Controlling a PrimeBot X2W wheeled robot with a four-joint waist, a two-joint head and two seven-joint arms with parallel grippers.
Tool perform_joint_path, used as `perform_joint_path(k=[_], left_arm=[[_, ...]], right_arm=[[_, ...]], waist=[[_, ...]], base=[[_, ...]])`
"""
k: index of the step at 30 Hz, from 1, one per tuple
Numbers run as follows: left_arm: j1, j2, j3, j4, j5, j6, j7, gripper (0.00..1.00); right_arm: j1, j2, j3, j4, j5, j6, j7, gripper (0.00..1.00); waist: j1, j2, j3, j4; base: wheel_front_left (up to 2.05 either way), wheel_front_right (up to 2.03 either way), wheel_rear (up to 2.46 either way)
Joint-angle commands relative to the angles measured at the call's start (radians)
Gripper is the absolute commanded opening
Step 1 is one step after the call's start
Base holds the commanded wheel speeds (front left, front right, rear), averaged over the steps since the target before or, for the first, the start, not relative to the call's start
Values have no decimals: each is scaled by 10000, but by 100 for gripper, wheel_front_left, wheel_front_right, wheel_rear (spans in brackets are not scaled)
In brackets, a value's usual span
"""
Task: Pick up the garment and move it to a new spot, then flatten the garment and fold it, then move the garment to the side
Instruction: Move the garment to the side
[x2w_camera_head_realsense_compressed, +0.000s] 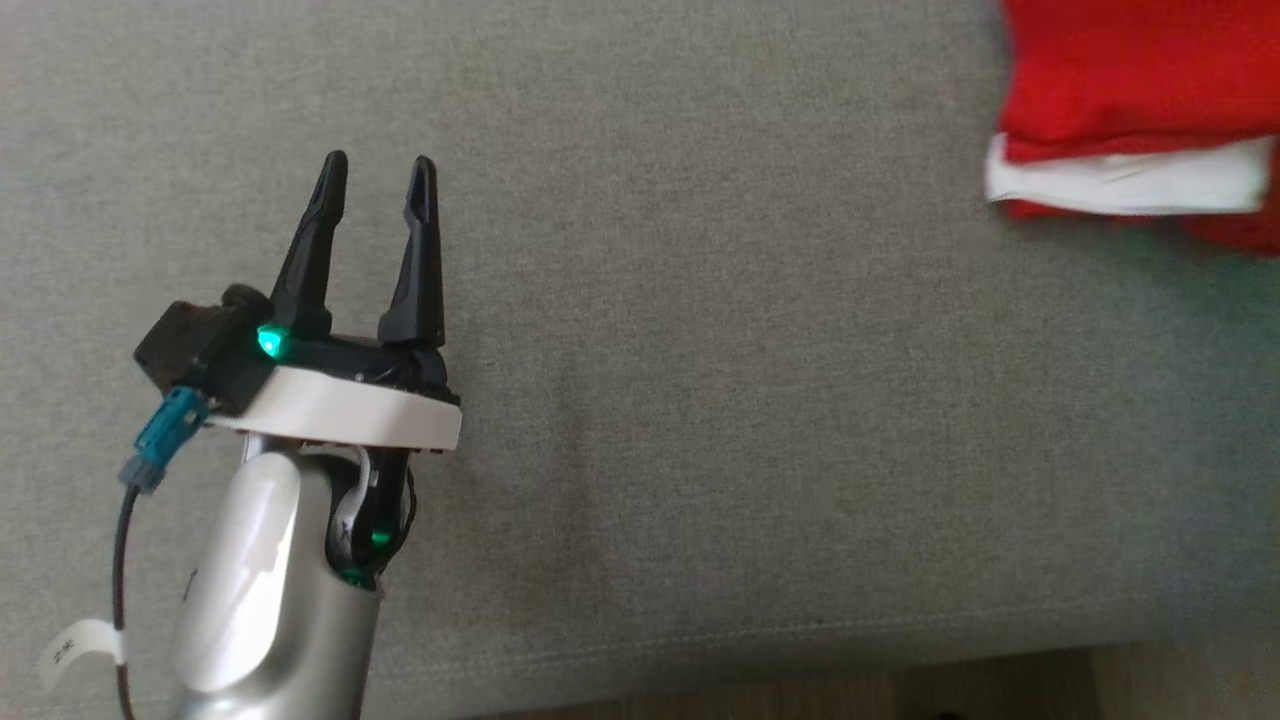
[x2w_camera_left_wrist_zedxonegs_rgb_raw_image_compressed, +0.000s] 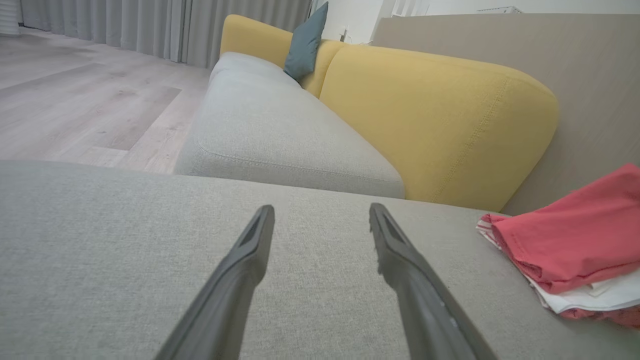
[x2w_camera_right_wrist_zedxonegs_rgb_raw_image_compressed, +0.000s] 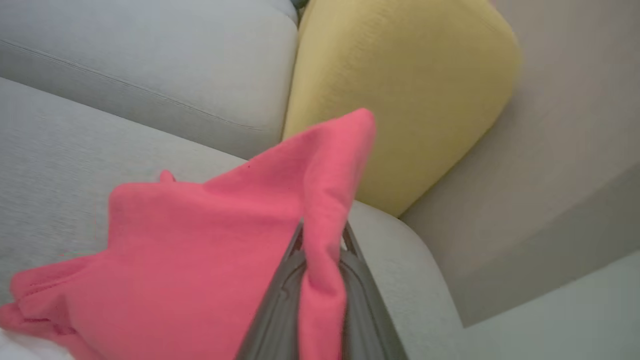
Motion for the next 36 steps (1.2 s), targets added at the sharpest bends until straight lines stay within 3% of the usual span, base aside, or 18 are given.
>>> perform_joint_path(k=[1, 7, 19, 20, 22, 29, 36], left_arm=[[-303, 166, 378, -338, 104, -74, -51, 100], [-390, 166, 457, -277, 125, -177, -51, 100], [-366, 166, 590, -196, 234, -284, -51, 100], [-356, 166, 596, -184, 247, -286, -51, 100], [-347, 166, 598, -152, 262, -289, -51, 100], [-376, 166, 484, -58, 175, -285, -51, 100], [-108, 166, 356, -55, -90, -86, -51, 100]], right_arm=[[-85, -314, -195, -371, -121, 35, 75, 0], [197, -82, -1014, -496, -317, 35, 400, 0], [574, 452, -1530, -830, -616, 35, 771, 2], [615, 529, -1583, -861, -566, 35, 809, 27], [677, 656, -1615, -988, -514, 35, 868, 100], [597, 826, -1565, -1608, -629, 35, 1001, 100], [449, 1149, -1033, -2090, -591, 35, 986, 100]], waist=[[-2, 0, 132, -33], [-2, 0, 333, -1], [-2, 0, 319, -28], [-2, 0, 296, -44], [-2, 0, 240, -70], [-2, 0, -86, 1], [-2, 0, -837, 545]], base=[[0, 0, 0], [0, 0, 0], [0, 0, 0], [0, 0, 0], [0, 0, 0], [0, 0, 0], [0, 0, 0]])
